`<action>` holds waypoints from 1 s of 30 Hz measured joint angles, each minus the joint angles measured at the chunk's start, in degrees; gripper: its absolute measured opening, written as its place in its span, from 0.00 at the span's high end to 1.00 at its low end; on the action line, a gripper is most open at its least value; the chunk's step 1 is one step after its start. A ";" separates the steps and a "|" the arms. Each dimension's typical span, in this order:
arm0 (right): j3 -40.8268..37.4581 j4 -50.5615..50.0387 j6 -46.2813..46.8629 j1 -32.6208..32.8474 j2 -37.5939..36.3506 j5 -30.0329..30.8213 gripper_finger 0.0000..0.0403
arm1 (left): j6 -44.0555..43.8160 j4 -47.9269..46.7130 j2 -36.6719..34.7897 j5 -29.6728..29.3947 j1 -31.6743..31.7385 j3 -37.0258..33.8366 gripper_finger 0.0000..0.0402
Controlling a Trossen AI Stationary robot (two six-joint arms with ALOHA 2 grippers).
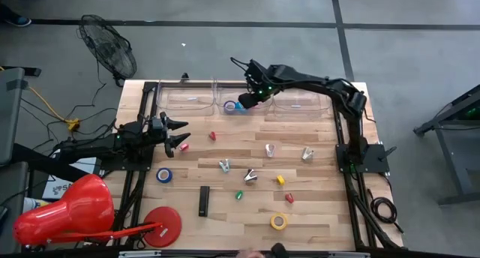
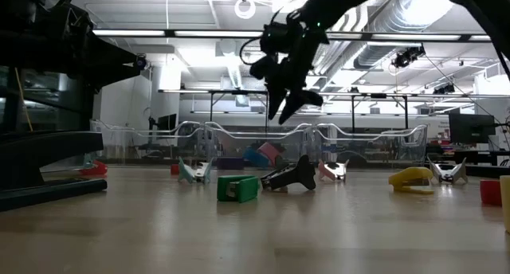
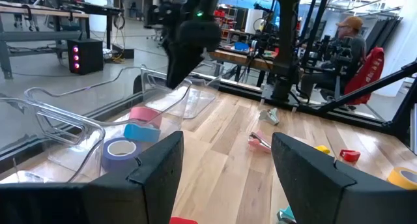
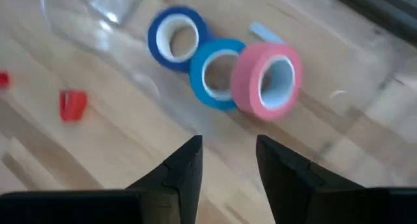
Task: Pick and place Stapler, Stapler remover, tape
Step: Put the yellow tape into the middle transparent bin
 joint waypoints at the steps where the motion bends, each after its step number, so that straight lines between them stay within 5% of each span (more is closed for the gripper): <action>1: 0.00 -1.23 -0.07 0.56 -0.85 0.86 0.66 | 0.00 0.00 0.01 0.00 -0.02 -0.02 0.43; 7: -1.45 -7.93 -2.22 5.07 -6.01 4.02 0.66 | 0.00 0.00 0.02 -0.02 -0.01 -0.01 0.43; 13: -11.74 -8.11 1.22 12.61 -14.28 4.65 0.66 | 0.00 0.00 0.01 -0.02 -0.01 -0.02 0.43; 23: -35.24 -2.70 21.54 30.54 -30.58 4.19 0.66 | 0.01 0.00 0.02 0.00 -0.01 -0.02 0.43; 30: -44.29 6.07 36.64 44.38 -34.76 4.17 0.66 | 0.00 0.00 0.01 0.00 0.00 -0.01 0.43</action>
